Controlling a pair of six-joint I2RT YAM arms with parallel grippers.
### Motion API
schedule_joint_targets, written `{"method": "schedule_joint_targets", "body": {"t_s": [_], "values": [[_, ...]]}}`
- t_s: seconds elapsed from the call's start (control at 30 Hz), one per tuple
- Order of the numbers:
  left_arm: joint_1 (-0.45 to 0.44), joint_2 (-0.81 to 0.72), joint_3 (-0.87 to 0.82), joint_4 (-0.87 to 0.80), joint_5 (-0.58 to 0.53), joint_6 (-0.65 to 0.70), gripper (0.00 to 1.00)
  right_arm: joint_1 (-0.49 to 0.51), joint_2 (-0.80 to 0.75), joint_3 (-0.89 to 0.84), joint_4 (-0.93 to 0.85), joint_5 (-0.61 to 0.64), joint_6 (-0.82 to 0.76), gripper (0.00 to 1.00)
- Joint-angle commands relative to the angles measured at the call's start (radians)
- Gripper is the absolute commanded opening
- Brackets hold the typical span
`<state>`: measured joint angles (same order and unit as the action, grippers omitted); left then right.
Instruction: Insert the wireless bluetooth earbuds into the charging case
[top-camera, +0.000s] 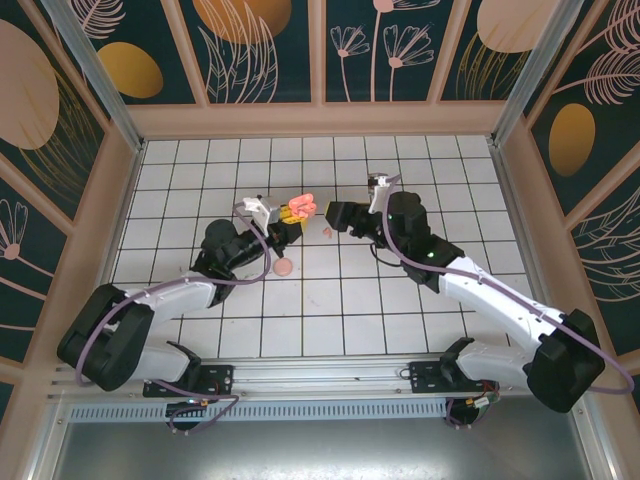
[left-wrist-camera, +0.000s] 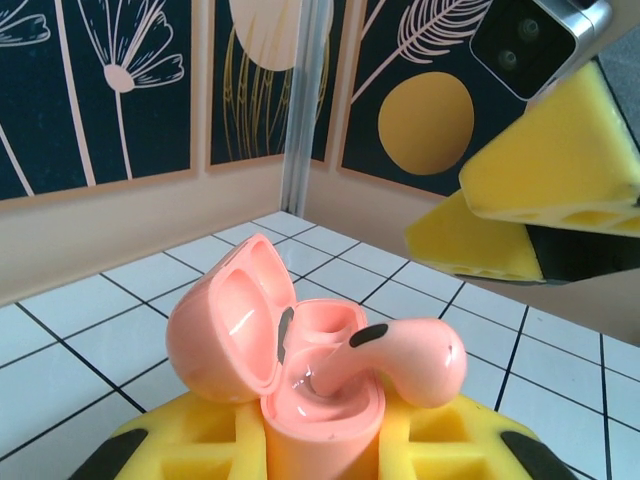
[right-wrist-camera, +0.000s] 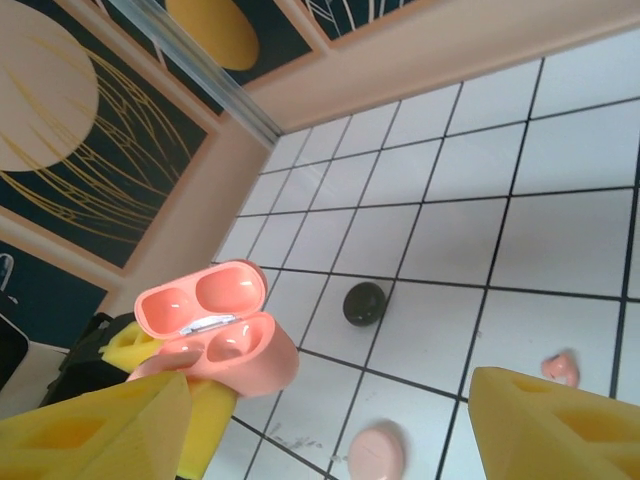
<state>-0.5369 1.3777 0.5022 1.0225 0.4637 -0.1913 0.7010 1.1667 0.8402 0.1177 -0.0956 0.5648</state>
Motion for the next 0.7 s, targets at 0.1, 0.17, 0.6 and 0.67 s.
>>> {"method": "schedule_joint_targets", "body": {"t_s": [0.1, 0.17, 0.6, 0.67], "values": [[-0.006, 0.068, -0.004, 0.152, 0.009, -0.087, 0.0, 0.009, 0.018, 0.016, -0.049, 0.004, 0.056, 0.66], [-0.005, 0.079, 0.001, 0.158, 0.009, -0.091, 0.0, 0.027, 0.019, 0.017, -0.061, -0.001, 0.06, 0.6], [-0.006, 0.083, 0.021, 0.131, 0.012, -0.068, 0.0, 0.125, 0.078, 0.105, -0.077, -0.038, 0.066, 0.14], [-0.006, 0.08, 0.023, 0.125, 0.013, -0.066, 0.0, 0.134, 0.092, 0.124, -0.077, -0.039, 0.061, 0.13]]}}
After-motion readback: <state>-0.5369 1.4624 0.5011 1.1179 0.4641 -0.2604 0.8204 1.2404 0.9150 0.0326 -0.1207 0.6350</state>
